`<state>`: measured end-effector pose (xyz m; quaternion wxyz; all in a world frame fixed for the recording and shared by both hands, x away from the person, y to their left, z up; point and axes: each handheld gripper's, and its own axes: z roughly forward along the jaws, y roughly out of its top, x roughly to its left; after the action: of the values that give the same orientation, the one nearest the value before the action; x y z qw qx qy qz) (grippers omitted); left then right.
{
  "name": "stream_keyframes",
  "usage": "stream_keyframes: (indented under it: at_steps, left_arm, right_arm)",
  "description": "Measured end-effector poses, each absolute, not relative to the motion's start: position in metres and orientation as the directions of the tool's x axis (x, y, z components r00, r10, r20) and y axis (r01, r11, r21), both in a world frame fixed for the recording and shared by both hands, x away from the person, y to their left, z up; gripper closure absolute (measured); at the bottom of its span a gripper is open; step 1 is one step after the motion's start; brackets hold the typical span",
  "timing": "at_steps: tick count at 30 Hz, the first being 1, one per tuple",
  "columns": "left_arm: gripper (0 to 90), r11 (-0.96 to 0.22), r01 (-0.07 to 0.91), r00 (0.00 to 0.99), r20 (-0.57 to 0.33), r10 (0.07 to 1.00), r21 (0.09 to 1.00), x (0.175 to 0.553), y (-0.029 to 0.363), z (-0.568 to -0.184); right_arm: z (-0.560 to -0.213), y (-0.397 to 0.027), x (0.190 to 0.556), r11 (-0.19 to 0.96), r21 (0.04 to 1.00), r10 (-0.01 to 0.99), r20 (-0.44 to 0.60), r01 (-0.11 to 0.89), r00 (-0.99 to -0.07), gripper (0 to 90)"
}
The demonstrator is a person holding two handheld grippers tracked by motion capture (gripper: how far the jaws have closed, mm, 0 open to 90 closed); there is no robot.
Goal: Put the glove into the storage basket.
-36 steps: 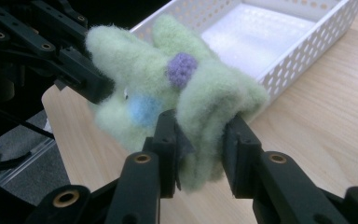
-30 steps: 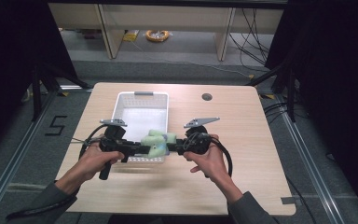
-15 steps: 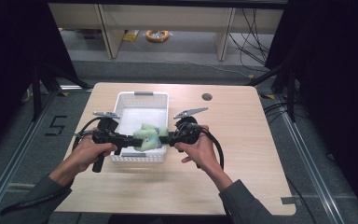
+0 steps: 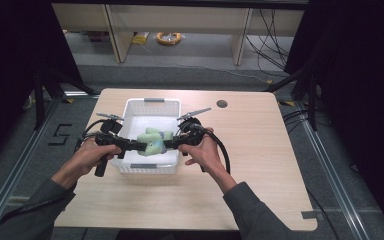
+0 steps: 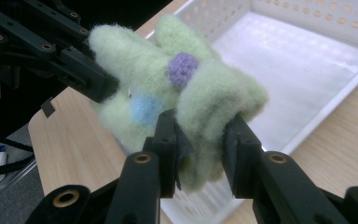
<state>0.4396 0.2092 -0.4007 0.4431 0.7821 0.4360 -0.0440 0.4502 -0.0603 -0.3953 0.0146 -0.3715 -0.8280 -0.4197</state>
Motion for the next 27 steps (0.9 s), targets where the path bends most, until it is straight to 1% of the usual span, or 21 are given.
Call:
stream_keyframes:
  at_steps: [5,13,15,17,18,20,22,25,26,27]
  left_arm:
    - [73.0,-0.226,0.734,0.601,-0.458,0.655,0.641,0.446,0.215,-0.405]
    - [72.9,-0.223,0.761,0.571,-0.465,0.677,0.61,0.457,0.221,-0.419]
    - [72.9,-0.229,0.77,0.566,-0.472,0.676,0.596,0.46,0.223,-0.423]
    - [72.8,-0.227,0.779,0.553,-0.469,0.688,0.585,0.461,0.224,-0.427]
    - [72.8,-0.245,0.78,0.556,-0.456,0.695,0.576,0.462,0.225,-0.429]
    - [72.8,-0.241,0.788,0.545,-0.46,0.701,0.566,0.464,0.225,-0.433]
    - [72.7,-0.252,0.795,0.541,-0.457,0.706,0.552,0.465,0.225,-0.437]
    - [72.6,-0.254,0.806,0.529,-0.458,0.714,0.535,0.467,0.226,-0.443]
    - [72.5,-0.26,0.808,0.53,-0.46,0.713,0.529,0.469,0.227,-0.445]
    - [72.5,-0.259,0.809,0.528,-0.458,0.715,0.528,0.469,0.227,-0.445]
  right_arm:
    - [-0.399,-0.052,0.459,0.386,0.676,0.606,0.327,0.628,-0.725,69.8]
    - [-0.411,-0.04,0.469,0.388,0.64,0.62,0.351,0.663,-0.702,69.8]
    - [-0.415,-0.037,0.472,0.388,0.644,0.627,0.339,0.659,-0.701,69.8]
    - [-0.419,-0.034,0.475,0.402,0.629,0.625,0.343,0.665,-0.702,69.8]
    - [-0.421,-0.032,0.476,0.404,0.624,0.631,0.339,0.669,-0.698,69.8]
    - [-0.425,-0.029,0.478,0.414,0.613,0.636,0.334,0.672,-0.696,69.8]
    - [-0.429,-0.025,0.479,0.425,0.584,0.652,0.332,0.692,-0.681,69.8]
    - [-0.434,-0.02,0.481,0.442,0.57,0.653,0.326,0.693,-0.684,69.7]
    - [-0.437,-0.019,0.483,0.459,0.581,0.641,0.307,0.672,-0.704,69.7]
    - [-0.438,-0.018,0.484,0.461,0.572,0.641,0.314,0.678,-0.701,69.7]
